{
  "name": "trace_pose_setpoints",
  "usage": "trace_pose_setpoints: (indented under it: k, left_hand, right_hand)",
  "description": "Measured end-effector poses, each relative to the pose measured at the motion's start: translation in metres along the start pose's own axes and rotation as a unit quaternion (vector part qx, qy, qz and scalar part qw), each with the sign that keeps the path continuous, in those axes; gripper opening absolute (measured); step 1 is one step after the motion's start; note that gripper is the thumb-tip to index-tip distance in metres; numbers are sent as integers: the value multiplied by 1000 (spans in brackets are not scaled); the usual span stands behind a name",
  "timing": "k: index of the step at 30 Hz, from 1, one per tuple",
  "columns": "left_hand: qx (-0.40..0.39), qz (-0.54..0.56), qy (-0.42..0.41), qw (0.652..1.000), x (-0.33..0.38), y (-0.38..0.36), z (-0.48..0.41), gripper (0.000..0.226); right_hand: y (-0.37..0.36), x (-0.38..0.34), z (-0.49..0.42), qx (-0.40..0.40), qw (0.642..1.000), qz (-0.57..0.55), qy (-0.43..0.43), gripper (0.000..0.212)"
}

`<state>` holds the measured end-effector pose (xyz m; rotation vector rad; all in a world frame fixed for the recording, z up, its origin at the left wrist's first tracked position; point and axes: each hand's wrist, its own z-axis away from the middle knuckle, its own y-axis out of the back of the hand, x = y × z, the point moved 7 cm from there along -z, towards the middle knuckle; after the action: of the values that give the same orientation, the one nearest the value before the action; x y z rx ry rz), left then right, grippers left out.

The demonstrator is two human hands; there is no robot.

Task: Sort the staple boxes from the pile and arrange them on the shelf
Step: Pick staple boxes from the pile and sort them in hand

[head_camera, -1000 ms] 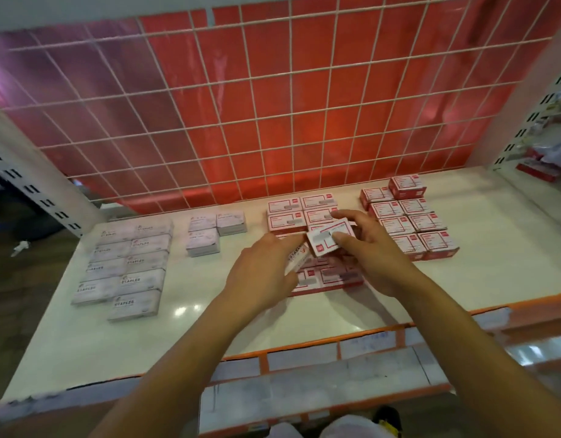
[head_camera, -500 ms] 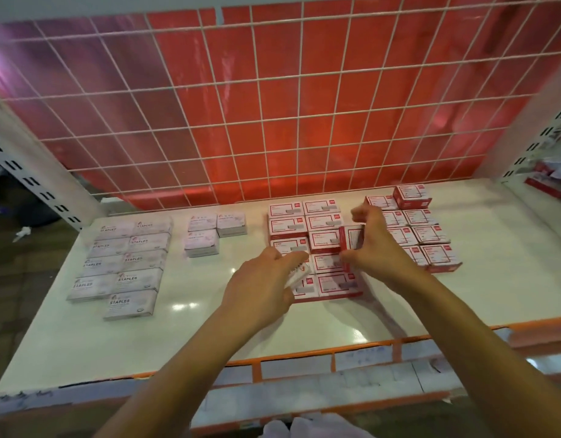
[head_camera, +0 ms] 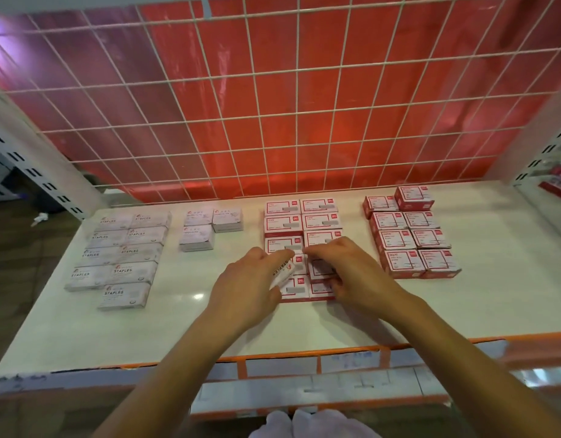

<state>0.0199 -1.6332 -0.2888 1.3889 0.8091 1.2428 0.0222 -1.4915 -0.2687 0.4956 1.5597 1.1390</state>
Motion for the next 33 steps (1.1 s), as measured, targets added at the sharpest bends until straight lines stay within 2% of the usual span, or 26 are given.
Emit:
trace_pose_setpoints:
  k: [3, 6, 17, 24, 29, 33]
  left_hand:
    - [1, -2, -3, 1000, 2, -1, 2, 64]
    - [-1, -8, -5, 1000, 8, -2, 5, 63]
    - [4, -24, 15, 1000, 11, -2, 3, 63]
    - [11, -27, 26, 999, 13, 0, 5, 65]
    - [22, -12, 44, 999, 10, 1, 8, 75]
    - [23, 12, 46, 999, 9, 2, 10, 69]
  right_hand:
    - [-1, 8, 3, 37, 999, 32, 21, 44]
    - [1, 26, 9, 78, 995, 51, -18, 40]
    - [-3, 43, 13, 140, 988, 40, -46, 27]
    - [-6, 47, 12, 153, 986, 15, -58, 26]
    - [-5, 49, 11, 159, 985, 5, -58, 23]
    - [-3, 48, 13, 173, 983, 21, -63, 27]
